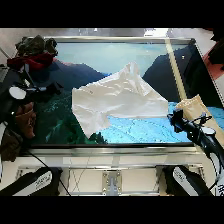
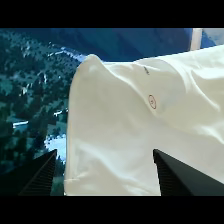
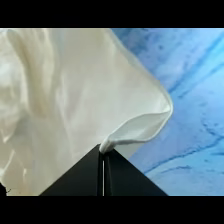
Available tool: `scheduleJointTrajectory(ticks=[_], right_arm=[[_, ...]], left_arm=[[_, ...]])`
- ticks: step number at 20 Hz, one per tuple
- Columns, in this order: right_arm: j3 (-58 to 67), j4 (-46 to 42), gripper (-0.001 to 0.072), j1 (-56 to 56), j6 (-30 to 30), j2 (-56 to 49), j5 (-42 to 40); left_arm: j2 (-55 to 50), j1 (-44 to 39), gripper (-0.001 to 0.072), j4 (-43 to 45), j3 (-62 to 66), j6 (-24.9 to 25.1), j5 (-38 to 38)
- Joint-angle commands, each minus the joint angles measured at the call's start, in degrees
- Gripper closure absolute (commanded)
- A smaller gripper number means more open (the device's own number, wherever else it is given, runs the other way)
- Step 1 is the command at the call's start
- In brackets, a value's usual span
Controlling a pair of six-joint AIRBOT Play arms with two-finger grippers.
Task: Fold the shirts.
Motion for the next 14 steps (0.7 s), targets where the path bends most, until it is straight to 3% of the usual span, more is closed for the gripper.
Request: scheduleJointTrajectory(ticks=[1, 3, 5, 12, 14], right_arm=[[5.3, 0.4, 0.0682, 0.1, -2.8, 0.2, 5.2], [6.5, 1.0, 0.0681, 0.1, -3.0, 0.7, 6.3], [6.7, 1.4, 0.0681, 0.1, -3.0, 1.4, 6.5], [6.7, 2.0, 0.0681, -0.1, -4.0, 4.0, 7.9], [6.7, 2.5, 0.0681, -0.1, -4.0, 4.0, 7.5]], left_arm=[[-10.5, 0.7, 0.0014, -12.3, 0.0, -1.8, -3.2], [-16.6, 0.7, 0.0014, -23.4, 0.0, 4.6, -7.6], [-20.3, 0.7, 0.0014, -27.2, 0.0, 6.0, -10.3], [-20.9, 10.2, 0.0013, -26.7, 0.0, 6.9, -16.8], [-20.9, 10.1, 0.0013, -22.3, 0.0, 7.7, -19.3]])
